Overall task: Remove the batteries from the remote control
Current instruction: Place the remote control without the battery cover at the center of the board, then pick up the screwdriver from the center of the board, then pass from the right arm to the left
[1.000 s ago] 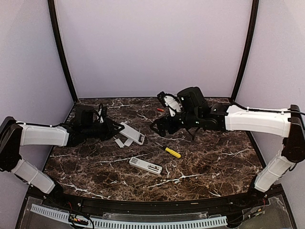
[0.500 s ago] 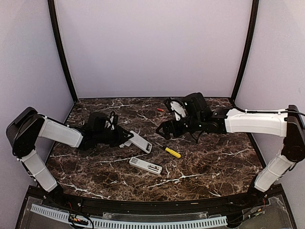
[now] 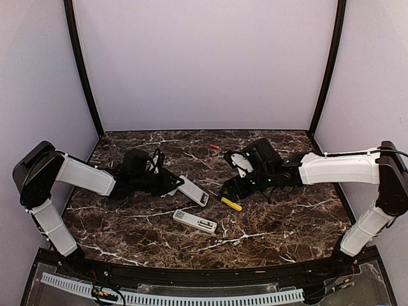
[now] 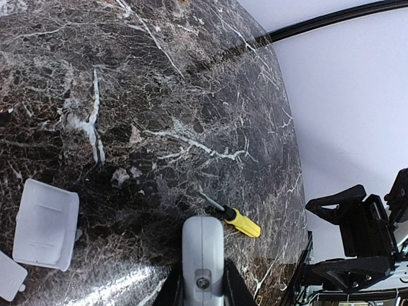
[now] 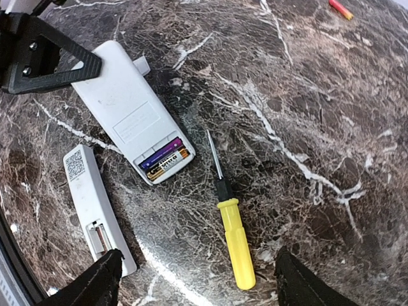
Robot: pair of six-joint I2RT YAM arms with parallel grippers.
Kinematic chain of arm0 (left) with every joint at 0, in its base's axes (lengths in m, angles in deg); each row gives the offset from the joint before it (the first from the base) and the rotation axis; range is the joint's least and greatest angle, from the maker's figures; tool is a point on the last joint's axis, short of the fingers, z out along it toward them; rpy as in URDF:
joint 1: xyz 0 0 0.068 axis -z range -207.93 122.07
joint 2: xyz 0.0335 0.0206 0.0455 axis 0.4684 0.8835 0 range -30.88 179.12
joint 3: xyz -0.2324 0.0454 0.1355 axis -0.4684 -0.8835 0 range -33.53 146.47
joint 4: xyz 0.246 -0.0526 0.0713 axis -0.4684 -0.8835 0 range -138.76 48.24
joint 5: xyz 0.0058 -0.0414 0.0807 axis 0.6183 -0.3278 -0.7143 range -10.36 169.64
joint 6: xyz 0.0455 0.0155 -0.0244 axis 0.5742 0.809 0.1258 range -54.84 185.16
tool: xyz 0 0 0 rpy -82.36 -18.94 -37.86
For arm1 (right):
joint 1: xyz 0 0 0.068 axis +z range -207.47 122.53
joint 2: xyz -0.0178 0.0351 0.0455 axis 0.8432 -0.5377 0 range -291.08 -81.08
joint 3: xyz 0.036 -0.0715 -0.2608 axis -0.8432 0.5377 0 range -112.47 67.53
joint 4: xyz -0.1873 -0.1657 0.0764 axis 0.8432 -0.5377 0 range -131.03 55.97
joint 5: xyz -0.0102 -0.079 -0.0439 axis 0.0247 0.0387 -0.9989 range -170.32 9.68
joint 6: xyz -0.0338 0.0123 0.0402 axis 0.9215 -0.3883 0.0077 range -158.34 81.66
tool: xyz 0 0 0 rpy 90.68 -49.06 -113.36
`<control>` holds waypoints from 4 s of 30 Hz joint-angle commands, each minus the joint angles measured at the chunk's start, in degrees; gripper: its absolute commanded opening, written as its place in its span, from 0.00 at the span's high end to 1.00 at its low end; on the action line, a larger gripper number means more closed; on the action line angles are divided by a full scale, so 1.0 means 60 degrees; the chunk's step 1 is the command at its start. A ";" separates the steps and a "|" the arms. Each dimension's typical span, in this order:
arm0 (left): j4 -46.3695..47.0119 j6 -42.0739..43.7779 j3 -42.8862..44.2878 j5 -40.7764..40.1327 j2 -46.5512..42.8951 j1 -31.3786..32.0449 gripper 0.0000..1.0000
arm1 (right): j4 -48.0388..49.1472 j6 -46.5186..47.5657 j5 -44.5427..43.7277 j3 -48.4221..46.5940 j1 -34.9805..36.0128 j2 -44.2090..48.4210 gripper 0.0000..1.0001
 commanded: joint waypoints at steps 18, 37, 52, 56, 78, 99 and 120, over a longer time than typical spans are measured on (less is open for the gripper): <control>-0.2207 0.1348 0.0692 -0.0176 0.0898 0.0312 0.69 | -0.0329 0.0033 -0.0753 0.0279 0.0071 -0.1600 0.45; -0.4196 0.2184 0.0866 -0.1770 -0.0752 0.0391 0.26 | -0.0314 -0.0009 -0.1081 0.0140 0.0070 -0.2188 0.60; -0.4962 0.2612 0.1203 -0.2372 -0.3273 0.0369 0.23 | -0.0092 -0.0025 -0.1032 0.0177 0.0085 -0.2011 1.00; -0.5347 0.2730 0.1509 -0.1994 -0.3907 0.0334 0.19 | -0.0464 0.0073 -0.1214 -0.0034 0.0071 -0.1298 1.00; -0.3093 0.2688 0.1942 0.3332 -0.4640 0.0149 0.15 | -0.1635 0.0563 0.6606 -0.2092 0.0109 0.1137 1.00; -0.2191 0.1918 0.1512 0.4122 -0.4589 0.0142 0.55 | -0.1695 0.0492 0.7275 -0.2378 0.0101 0.0922 1.00; -0.1752 0.1560 0.1275 0.4650 -0.4370 0.0157 0.75 | -0.1254 0.0300 0.7554 -0.2459 -0.0015 0.0836 1.00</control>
